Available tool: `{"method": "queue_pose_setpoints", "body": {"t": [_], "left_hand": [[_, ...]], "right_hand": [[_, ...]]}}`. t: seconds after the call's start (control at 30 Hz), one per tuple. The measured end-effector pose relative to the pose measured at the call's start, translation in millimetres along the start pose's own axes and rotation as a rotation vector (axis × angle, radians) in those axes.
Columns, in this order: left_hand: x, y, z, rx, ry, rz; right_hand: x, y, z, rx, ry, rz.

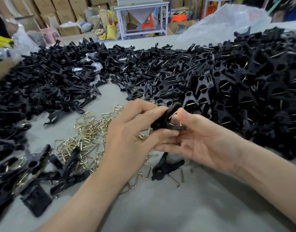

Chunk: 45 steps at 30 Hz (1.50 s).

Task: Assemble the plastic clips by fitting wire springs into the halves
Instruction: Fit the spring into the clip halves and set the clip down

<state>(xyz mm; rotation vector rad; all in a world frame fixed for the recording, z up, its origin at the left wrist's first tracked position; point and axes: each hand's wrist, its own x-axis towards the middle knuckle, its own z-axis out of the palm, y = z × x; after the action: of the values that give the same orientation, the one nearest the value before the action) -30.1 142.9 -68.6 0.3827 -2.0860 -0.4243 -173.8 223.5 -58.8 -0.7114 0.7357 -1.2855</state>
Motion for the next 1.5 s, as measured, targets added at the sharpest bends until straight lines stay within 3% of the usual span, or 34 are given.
{"method": "queue_pose_setpoints", "body": {"t": [0.53, 0.73, 0.83, 1.0, 1.2, 1.43, 1.5], "left_hand": [[-3.5, -3.8, 2.2, 0.038, -0.015, 0.013], [-3.9, 0.7, 2.5, 0.027, -0.005, -0.001], [-2.7, 0.7, 2.3, 0.03, 0.0, -0.028], [-3.0, -4.8, 5.0, 0.113, -0.03, -0.044], [-2.8, -5.8, 1.7, -0.099, -0.043, -0.223], [-3.2, -3.5, 1.0, -0.171, -0.103, -0.298], [-3.1, -4.7, -0.3, -0.177, -0.112, -0.299]], "right_hand": [[2.4, 3.8, 0.0, -0.136, 0.033, -0.109], [1.6, -1.1, -0.3, -0.137, 0.015, -0.042], [0.6, -8.7, -3.0, -0.193, 0.043, -0.015], [-0.1, -12.1, -7.1, -0.39, 0.221, -0.144], [0.5, -14.1, -10.8, -0.403, 0.28, -0.204], [4.4, -14.1, -8.8, -0.209, 0.327, -0.11], [3.9, -16.5, -10.0, -0.248, 0.34, -0.131]]}}
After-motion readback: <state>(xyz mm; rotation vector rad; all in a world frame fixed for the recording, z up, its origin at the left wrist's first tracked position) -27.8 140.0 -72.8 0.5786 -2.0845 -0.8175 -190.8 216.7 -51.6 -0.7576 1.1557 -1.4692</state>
